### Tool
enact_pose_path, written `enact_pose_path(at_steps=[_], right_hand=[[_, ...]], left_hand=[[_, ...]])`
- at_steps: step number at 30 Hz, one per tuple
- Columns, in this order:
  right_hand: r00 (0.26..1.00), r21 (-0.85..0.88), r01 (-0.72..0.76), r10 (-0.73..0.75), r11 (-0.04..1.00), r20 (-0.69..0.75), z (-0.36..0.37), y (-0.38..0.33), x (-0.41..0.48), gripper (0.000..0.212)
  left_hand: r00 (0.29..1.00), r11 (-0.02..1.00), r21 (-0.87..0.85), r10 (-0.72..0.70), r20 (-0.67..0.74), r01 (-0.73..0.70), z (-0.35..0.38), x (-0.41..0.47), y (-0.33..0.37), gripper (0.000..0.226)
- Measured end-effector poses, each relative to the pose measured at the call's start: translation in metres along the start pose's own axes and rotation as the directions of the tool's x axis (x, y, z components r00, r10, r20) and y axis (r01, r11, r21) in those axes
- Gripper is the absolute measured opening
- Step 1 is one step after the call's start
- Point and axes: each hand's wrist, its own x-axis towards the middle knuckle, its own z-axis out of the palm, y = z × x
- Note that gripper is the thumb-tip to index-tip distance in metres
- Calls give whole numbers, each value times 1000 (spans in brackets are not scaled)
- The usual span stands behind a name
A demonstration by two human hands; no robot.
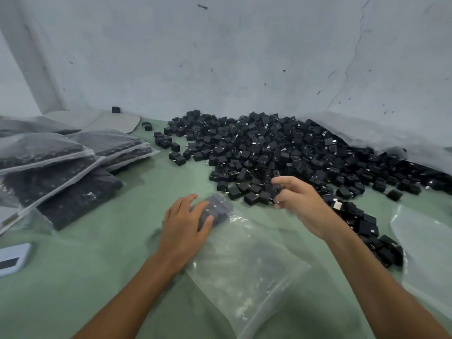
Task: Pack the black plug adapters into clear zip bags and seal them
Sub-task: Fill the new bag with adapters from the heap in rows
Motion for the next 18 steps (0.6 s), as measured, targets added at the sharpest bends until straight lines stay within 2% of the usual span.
enact_pose_path(at_steps=[2,4,5,8,10,12,15,18], right_hand=[[1000,266,-12,13,964,-4,-17,2,-34,33],[999,311,-8,21,950,-40,-29,7,-70,38],[998,298,-12,30,954,-58,-33,11,-87,40],[997,341,-66,76,938,-16,-38,27,-140,36],[992,339,-125,122,932,30,-35,39,-168,33],[985,301,-174,164,937,60,-25,46,-187,25],[972,306,-235,217,923,92,-2,55,-192,26],[972,346,-230,198,910,125,26,52,-175,22]], left_hand=[[999,995,-95,40,-27,-42,-12,-12,26,34],[986,971,-206,143,84,-123,-25,-33,58,34],[965,958,-235,204,164,-163,-30,-47,74,43],[885,942,-105,335,323,-319,-38,-81,108,72],[864,927,20,340,371,-374,-41,-91,116,71],[879,920,97,325,348,-379,-43,-91,118,47],[908,919,133,328,259,-370,-48,-91,119,13],[939,939,67,331,92,-337,-44,-99,116,13]])
